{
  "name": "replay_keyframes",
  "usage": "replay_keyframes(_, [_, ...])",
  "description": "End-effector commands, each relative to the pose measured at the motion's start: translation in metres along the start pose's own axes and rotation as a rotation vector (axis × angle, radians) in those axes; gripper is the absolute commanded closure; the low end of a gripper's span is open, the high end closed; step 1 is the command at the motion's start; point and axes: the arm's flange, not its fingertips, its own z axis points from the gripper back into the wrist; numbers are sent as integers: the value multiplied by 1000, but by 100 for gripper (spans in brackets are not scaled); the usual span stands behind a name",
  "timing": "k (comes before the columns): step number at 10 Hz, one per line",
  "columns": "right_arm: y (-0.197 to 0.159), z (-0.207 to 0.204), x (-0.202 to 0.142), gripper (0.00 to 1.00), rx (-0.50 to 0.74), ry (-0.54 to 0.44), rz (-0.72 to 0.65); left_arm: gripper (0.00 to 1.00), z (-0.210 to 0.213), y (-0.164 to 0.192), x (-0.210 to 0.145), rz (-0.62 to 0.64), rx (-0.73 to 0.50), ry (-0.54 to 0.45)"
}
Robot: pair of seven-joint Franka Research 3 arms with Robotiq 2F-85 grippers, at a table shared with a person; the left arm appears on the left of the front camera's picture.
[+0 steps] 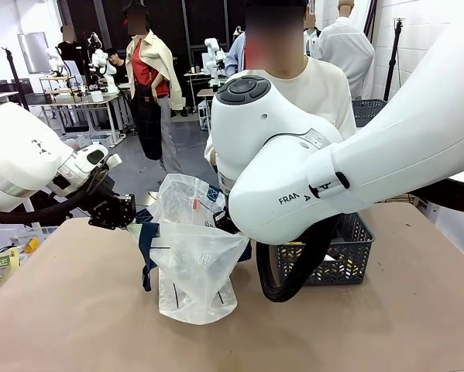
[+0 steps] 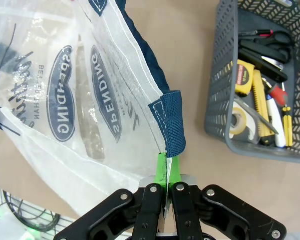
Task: Transfer purchased items from the store into the shopping bag.
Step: Move the Reusable shopping bag to the right side of the table.
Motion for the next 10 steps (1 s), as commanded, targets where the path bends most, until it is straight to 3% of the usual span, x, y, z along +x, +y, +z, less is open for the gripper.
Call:
replay_keyframes(1, [-1, 0, 0, 100, -3, 1, -3, 100, 4, 2, 1, 5, 6, -5])
replay_keyframes(10, [-1, 0, 0, 100, -3, 1, -3, 100, 4, 2, 1, 5, 6, -5])
